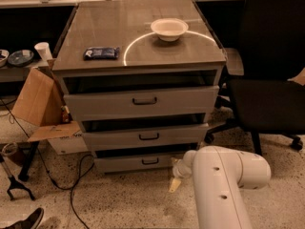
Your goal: Close bottom drawer
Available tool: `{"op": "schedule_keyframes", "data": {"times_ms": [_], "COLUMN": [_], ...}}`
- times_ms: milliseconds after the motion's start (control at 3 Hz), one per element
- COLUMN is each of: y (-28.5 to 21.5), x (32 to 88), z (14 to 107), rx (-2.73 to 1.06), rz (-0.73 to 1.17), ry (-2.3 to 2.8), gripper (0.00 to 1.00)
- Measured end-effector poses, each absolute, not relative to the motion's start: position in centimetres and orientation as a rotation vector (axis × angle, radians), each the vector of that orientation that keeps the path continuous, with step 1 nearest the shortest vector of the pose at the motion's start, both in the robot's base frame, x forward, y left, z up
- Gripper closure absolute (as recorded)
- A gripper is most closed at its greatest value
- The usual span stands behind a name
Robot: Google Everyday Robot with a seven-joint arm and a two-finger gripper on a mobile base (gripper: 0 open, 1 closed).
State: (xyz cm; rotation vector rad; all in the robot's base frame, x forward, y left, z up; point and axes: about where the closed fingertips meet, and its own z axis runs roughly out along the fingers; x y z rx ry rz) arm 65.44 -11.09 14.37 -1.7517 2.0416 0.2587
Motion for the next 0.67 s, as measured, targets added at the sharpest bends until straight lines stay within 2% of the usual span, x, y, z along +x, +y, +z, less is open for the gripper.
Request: {"op": "schedule_keyframes", "data": {"times_ms": [667], "y": [-10.90], "x": [65.73], "z": [14.76], "rx": [-1.721], "rz": [0.226], "ry": [2.024], "gripper": [0.00]}}
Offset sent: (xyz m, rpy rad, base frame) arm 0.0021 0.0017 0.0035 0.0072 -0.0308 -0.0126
